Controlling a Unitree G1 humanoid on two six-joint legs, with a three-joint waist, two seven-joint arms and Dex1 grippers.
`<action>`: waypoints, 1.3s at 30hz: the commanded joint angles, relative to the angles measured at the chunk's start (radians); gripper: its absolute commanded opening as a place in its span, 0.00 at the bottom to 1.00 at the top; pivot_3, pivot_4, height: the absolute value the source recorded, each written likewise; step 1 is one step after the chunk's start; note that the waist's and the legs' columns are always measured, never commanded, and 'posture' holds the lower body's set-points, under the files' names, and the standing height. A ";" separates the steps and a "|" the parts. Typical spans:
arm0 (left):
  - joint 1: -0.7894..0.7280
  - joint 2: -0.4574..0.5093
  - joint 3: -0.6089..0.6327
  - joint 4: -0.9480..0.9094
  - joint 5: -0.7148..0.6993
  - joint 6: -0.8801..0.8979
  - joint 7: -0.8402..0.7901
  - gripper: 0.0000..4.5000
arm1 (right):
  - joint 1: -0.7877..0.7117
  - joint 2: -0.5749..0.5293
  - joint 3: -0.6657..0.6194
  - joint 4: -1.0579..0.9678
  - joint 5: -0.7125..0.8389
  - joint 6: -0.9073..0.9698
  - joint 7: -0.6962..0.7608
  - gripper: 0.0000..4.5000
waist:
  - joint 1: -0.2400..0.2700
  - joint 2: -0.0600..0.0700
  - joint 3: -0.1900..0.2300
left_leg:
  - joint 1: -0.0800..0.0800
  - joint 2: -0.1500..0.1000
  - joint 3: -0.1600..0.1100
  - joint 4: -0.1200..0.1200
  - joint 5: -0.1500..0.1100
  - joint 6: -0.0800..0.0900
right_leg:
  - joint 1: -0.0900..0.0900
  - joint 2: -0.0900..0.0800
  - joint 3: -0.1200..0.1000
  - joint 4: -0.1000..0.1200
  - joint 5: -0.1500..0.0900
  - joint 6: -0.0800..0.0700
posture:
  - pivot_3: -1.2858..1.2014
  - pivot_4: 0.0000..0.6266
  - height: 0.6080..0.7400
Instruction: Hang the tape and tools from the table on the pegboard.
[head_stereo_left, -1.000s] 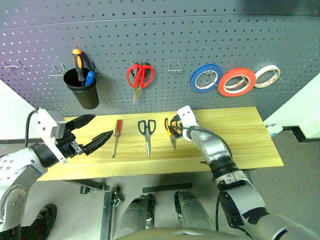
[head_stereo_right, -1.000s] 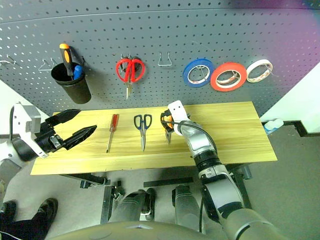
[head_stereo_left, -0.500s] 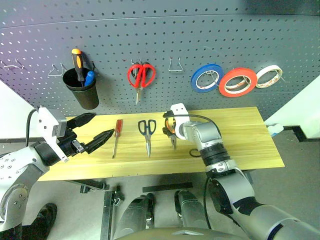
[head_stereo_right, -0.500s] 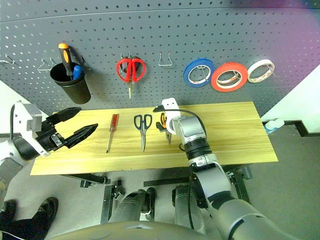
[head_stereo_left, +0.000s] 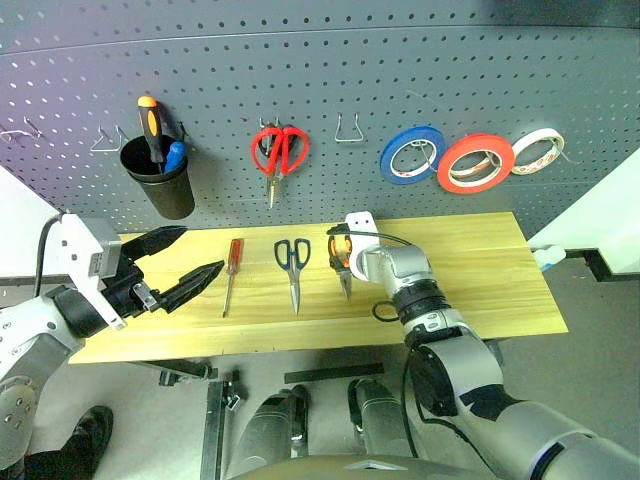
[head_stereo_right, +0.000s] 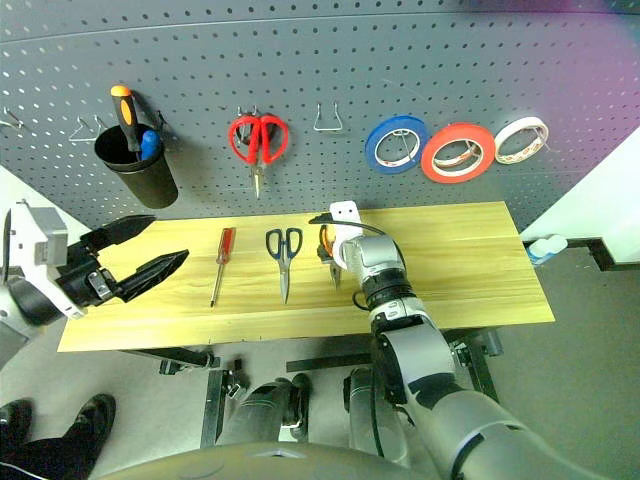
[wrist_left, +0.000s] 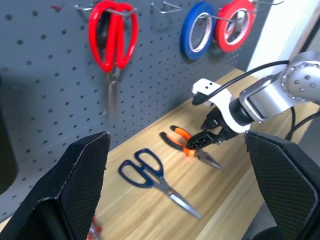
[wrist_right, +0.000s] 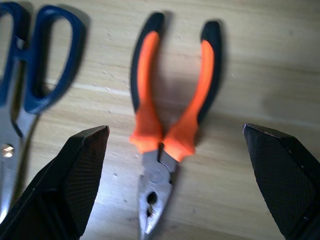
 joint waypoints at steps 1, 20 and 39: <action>0.001 0.012 0.025 -0.021 0.002 -0.018 0.003 1.00 | -0.041 0.018 -0.002 0.019 0.016 -0.034 0.003 0.99 | 0.000 0.000 0.000 | 0.000 0.000 0.000 0.000 0.000 0.000 | 0.000 0.000 0.000 0.000 0.000 0.000 | 0.49 0.41 1.00; 0.017 0.025 0.036 -0.036 -0.009 -0.009 0.012 1.00 | -0.094 0.045 0.021 0.212 -0.020 -0.205 -0.086 0.99 | 0.001 0.000 0.001 | 0.000 0.000 -0.001 -0.014 0.001 -0.001 | -0.001 0.000 0.000 -0.012 0.000 0.000 | 0.51 0.42 1.00; 0.002 0.038 0.038 -0.040 -0.024 -0.002 0.024 1.00 | -0.067 0.055 0.122 0.260 -0.093 -0.242 -0.083 0.21 | 0.002 0.000 0.003 | 0.000 0.000 -0.001 -0.016 0.001 -0.001 | -0.001 0.000 0.000 -0.014 0.000 0.000 | 0.51 0.43 1.00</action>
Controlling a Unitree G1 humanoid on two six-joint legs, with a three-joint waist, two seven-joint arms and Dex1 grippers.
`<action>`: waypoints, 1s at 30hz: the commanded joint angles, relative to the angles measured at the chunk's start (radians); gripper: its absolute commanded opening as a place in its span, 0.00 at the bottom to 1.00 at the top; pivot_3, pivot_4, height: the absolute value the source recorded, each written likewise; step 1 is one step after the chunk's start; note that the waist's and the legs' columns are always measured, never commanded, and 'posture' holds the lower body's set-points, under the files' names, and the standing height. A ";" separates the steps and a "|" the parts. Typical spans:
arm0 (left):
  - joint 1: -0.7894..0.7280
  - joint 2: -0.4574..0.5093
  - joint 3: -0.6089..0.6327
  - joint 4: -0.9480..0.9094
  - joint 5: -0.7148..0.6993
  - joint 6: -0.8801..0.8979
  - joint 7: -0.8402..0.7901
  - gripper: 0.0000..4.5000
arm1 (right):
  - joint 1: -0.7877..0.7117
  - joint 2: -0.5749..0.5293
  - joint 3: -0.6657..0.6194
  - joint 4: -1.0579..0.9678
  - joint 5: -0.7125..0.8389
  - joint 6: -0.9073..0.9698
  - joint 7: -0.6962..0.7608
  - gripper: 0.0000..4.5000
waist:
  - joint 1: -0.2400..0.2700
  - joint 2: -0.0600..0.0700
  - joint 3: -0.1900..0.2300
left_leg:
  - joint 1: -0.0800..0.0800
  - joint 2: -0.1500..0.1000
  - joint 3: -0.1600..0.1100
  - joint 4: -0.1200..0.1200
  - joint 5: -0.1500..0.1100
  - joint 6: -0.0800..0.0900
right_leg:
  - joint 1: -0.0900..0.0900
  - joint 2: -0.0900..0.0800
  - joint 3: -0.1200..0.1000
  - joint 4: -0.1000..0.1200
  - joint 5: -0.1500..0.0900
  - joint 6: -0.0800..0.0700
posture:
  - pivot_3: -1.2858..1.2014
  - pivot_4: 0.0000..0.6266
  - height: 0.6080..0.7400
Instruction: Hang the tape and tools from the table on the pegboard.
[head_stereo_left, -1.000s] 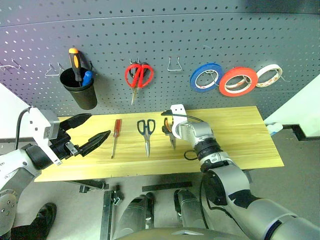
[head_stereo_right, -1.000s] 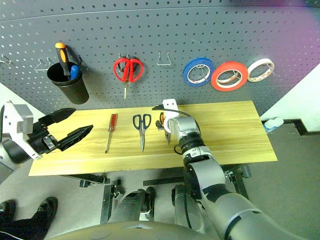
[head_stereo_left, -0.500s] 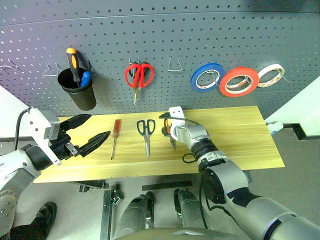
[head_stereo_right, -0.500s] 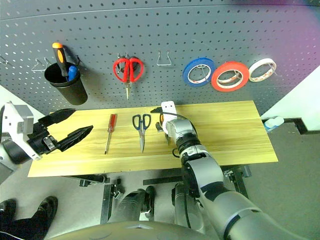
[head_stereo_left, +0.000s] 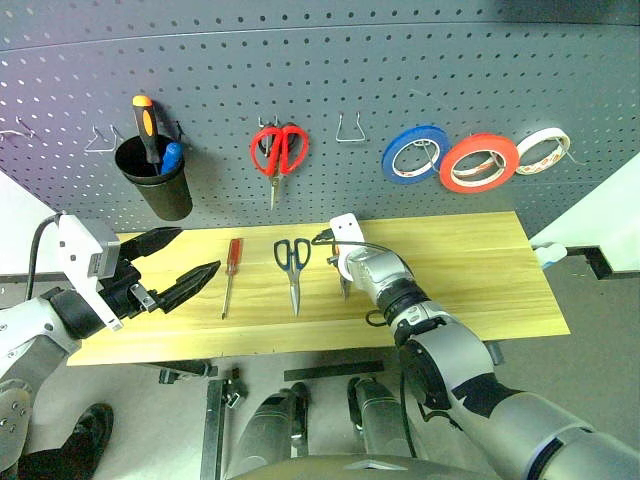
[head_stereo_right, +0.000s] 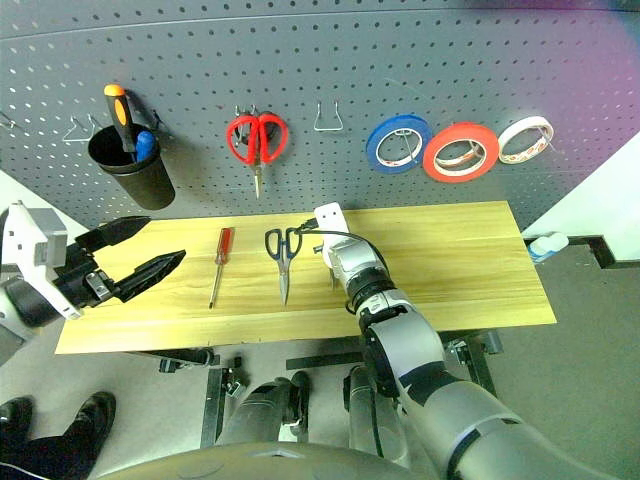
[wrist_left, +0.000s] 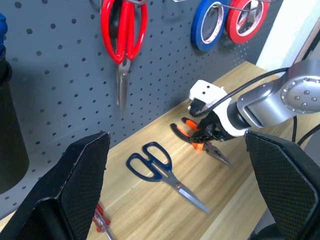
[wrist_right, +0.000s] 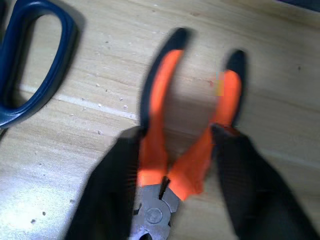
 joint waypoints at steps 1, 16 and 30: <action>-0.006 0.016 0.037 -0.031 -0.022 -0.002 0.002 1.00 | -0.001 0.015 0.007 -0.003 -0.007 -0.008 0.001 0.13 | 0.000 0.000 0.000 | 0.000 0.000 0.000 0.000 0.000 0.000 | 0.000 0.000 0.000 0.000 0.000 0.000 | 0.51 0.43 1.00; -0.005 0.007 0.022 -0.019 -0.019 -0.003 0.003 1.00 | -0.007 -0.006 0.077 -0.031 -0.058 -0.073 0.078 0.56 | 0.000 -0.001 0.003 | 0.000 0.000 0.000 0.000 0.000 0.000 | 0.000 0.000 0.000 0.000 0.000 0.000 | 0.51 0.43 1.00; -0.014 0.010 0.017 -0.021 -0.027 0.001 0.004 1.00 | 0.077 -0.053 0.013 -0.228 -0.069 0.032 -0.080 0.93 | 0.009 -0.002 0.006 | -0.001 0.000 0.000 0.000 0.000 0.000 | -0.001 0.000 0.000 0.000 0.000 0.000 | 0.51 0.44 1.00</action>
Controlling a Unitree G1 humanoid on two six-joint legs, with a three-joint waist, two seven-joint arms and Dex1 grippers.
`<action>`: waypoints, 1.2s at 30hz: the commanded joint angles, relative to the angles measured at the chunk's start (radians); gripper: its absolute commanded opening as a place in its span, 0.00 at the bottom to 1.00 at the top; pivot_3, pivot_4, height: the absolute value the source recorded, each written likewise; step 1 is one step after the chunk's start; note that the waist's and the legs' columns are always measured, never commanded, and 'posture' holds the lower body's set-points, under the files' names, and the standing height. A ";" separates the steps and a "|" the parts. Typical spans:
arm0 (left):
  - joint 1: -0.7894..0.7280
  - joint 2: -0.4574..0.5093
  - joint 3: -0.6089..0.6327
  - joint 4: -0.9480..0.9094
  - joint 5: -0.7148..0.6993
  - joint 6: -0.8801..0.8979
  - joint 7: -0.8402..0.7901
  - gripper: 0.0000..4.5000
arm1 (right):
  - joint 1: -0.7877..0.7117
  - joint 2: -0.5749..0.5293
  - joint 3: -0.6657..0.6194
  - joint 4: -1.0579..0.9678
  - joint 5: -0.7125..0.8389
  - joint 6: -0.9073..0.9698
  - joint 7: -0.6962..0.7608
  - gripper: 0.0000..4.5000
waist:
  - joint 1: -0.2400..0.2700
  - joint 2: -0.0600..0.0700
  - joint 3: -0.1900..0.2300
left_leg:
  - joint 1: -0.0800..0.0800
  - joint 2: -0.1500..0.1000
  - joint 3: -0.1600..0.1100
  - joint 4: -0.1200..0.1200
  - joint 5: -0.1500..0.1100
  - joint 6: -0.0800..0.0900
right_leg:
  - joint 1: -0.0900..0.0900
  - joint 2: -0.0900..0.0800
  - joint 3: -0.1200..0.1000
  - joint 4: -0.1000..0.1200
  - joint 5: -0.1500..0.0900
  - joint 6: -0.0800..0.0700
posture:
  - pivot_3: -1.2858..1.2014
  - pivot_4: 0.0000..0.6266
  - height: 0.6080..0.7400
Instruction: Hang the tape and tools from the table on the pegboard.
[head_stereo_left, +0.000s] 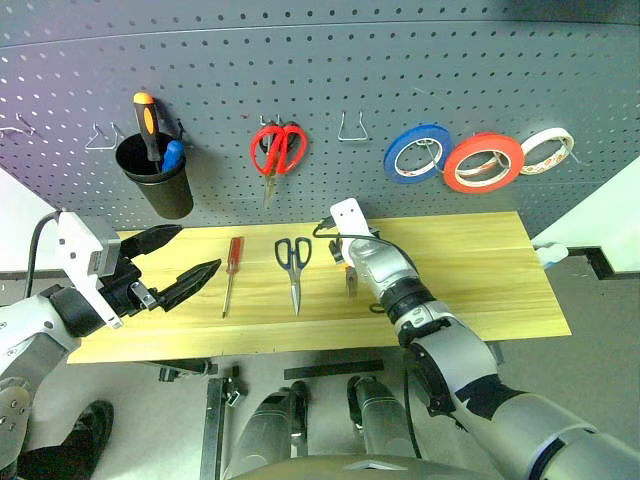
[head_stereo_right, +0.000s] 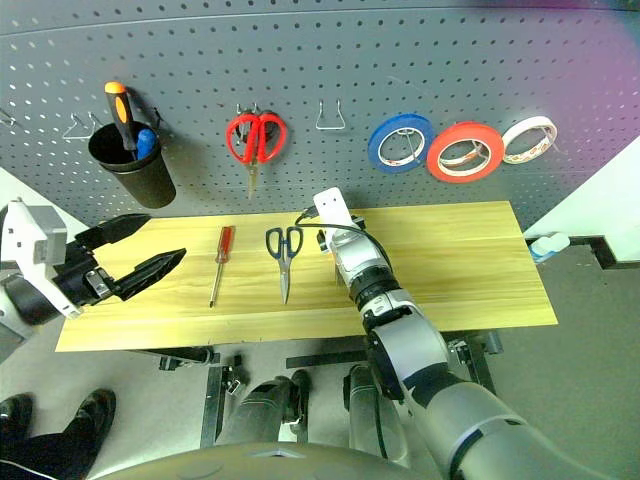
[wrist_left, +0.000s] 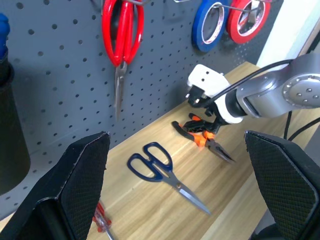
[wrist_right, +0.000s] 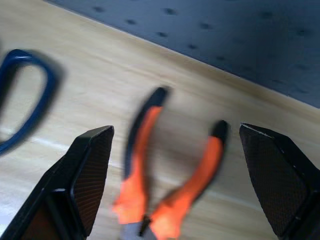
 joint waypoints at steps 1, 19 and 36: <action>-0.007 0.007 0.015 -0.019 -0.012 -0.005 0.003 1.00 | 0.025 0.004 -0.031 -0.061 0.011 0.058 -0.039 0.93 | 0.005 0.000 0.000 | 0.000 0.000 0.000 0.000 0.000 0.000 | 0.000 0.000 0.000 0.000 0.000 0.000 | 0.51 0.43 1.00; -0.009 0.003 0.014 -0.024 -0.016 -0.001 0.011 1.00 | 0.022 0.051 -0.154 -0.073 0.129 0.130 -0.058 0.93 | 0.018 -0.001 0.001 | -0.001 0.000 0.000 0.000 0.000 0.000 | -0.001 0.000 0.000 0.000 0.000 0.000 | 0.51 0.42 1.00; -0.017 -0.001 0.004 -0.019 -0.027 -0.002 0.015 1.00 | 0.059 0.138 -0.279 -0.312 0.310 0.363 -0.098 0.93 | 0.018 -0.001 0.002 | -0.004 0.000 0.000 0.000 0.000 0.000 | -0.003 0.000 0.000 0.000 0.000 0.000 | 0.50 0.42 1.00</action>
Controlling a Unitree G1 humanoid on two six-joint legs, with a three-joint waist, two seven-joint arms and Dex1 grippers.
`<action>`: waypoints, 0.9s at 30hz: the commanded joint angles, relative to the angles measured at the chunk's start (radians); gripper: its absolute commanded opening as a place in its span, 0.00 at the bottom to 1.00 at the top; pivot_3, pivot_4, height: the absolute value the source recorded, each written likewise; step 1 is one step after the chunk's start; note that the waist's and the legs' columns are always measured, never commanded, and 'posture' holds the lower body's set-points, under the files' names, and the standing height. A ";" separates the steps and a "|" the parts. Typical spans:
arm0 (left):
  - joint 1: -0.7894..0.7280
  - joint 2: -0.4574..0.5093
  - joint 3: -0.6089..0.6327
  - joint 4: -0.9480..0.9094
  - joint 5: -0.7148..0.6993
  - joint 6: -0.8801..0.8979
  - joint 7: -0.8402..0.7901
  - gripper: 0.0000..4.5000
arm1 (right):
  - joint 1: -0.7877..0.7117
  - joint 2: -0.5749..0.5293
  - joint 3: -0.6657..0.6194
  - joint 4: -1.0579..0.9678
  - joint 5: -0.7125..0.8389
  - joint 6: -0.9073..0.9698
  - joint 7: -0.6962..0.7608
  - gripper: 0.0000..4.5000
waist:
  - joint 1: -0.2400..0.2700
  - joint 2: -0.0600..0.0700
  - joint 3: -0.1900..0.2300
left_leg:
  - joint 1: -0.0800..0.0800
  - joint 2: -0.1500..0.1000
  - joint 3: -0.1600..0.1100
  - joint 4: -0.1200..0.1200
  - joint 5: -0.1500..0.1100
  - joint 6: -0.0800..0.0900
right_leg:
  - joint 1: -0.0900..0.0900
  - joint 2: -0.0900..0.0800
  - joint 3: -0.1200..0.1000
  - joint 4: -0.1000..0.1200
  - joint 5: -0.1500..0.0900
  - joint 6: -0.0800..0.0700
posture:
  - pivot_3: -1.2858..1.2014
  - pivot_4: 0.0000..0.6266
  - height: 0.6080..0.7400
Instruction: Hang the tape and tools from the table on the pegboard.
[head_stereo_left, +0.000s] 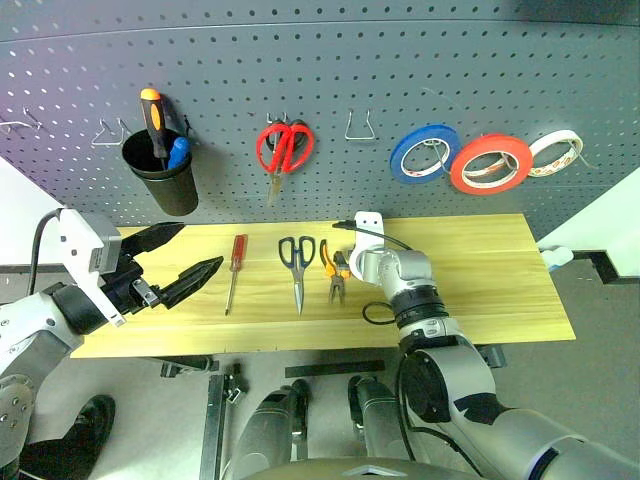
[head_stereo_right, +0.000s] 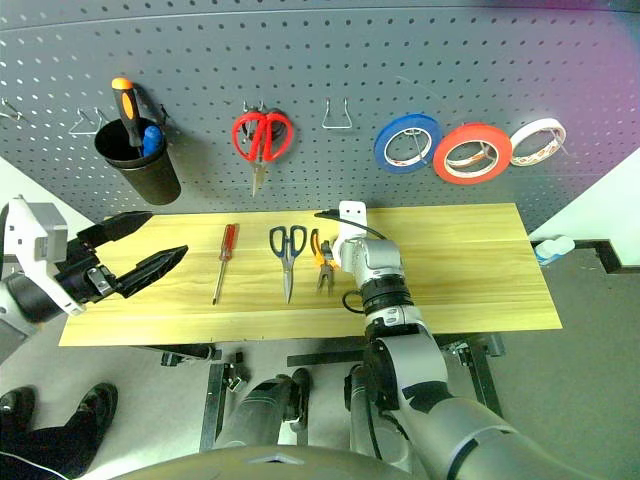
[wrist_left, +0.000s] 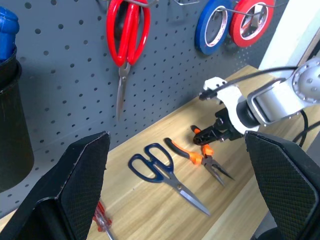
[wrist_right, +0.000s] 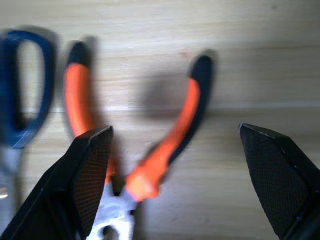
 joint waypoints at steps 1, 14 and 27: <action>0.000 0.000 0.016 -0.019 -0.022 -0.002 0.000 1.00 | 0.010 0.065 -0.029 -0.077 0.055 0.069 -0.010 0.93 | 0.000 0.000 0.000 | 0.000 0.000 0.000 0.000 0.000 0.000 | 0.000 0.000 0.000 0.000 0.000 0.000 | 0.50 0.42 1.00; -0.004 -0.001 0.007 -0.024 -0.014 -0.010 0.003 1.00 | 0.078 0.091 0.016 -0.186 0.100 0.194 -0.002 0.93 | 0.000 0.000 0.000 | -0.007 0.000 0.000 0.000 0.001 0.002 | -0.006 0.000 0.000 0.000 0.000 0.000 | 0.51 0.42 1.00; -0.012 0.003 0.006 -0.023 -0.020 -0.003 0.007 1.00 | 0.109 0.114 0.104 -0.222 0.116 0.215 0.021 0.93 | 0.000 0.000 0.000 | -0.007 0.000 0.000 0.000 0.001 0.002 | -0.007 0.000 0.000 0.000 0.000 0.000 | 0.51 0.43 1.00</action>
